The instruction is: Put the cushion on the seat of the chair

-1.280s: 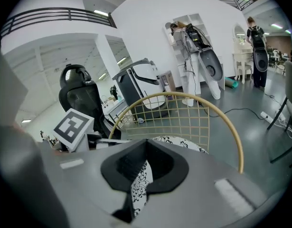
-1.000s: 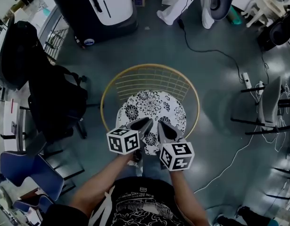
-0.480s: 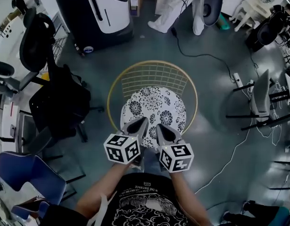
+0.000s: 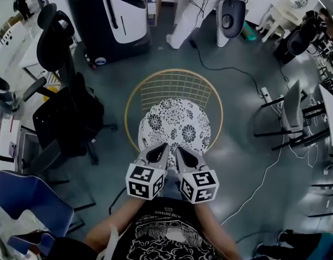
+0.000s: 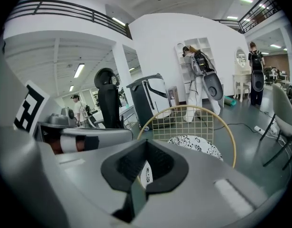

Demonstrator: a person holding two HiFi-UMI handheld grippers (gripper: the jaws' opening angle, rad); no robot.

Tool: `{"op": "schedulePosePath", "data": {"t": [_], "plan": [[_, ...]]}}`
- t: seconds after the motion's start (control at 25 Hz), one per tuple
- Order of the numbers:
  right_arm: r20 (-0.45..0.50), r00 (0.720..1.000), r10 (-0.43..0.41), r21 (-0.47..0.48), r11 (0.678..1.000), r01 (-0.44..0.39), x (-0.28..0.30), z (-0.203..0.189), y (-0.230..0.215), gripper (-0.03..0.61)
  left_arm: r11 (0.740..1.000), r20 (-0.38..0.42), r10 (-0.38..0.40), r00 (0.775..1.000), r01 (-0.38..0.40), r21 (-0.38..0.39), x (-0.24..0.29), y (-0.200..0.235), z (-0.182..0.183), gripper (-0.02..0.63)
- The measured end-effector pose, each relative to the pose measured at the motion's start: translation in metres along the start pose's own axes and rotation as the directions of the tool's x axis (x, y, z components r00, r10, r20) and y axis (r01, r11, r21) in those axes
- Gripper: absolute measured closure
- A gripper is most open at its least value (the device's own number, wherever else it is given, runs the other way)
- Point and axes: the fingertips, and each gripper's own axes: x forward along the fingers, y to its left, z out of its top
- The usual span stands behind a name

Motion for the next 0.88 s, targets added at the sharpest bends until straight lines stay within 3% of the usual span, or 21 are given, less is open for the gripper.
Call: {"op": "schedulePosePath", "data": {"t": [0.88], "plan": [[0.035,0.999,-0.031,-0.029,0.999,0.032,-0.012,0.003,0.005,0.580,0.998,-0.023,-0.034,0.999,0.035,0.044,-0.004,-0.018,-0.009,0.619]]}}
